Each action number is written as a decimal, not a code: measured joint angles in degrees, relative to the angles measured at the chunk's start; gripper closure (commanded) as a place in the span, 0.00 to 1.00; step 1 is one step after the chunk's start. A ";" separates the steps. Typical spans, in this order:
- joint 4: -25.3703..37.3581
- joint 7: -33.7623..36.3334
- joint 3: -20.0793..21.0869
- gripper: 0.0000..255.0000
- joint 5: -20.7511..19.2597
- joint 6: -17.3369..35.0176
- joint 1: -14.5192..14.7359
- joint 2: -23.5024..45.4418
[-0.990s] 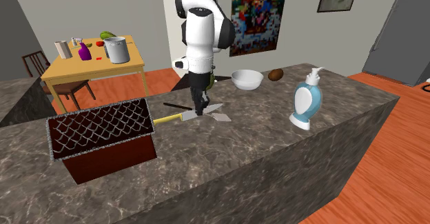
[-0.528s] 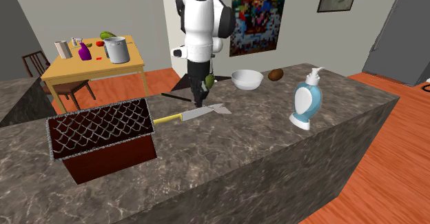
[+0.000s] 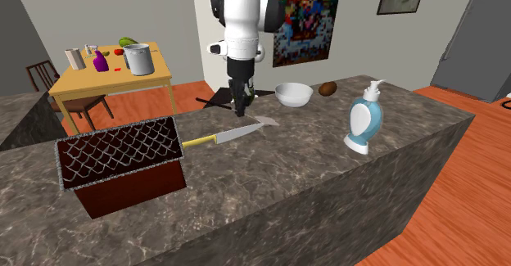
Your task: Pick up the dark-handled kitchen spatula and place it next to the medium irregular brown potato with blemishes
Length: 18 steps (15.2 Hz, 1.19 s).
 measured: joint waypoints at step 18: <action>-23.23 17.88 8.39 1.00 4.92 5.36 8.57 -17.40</action>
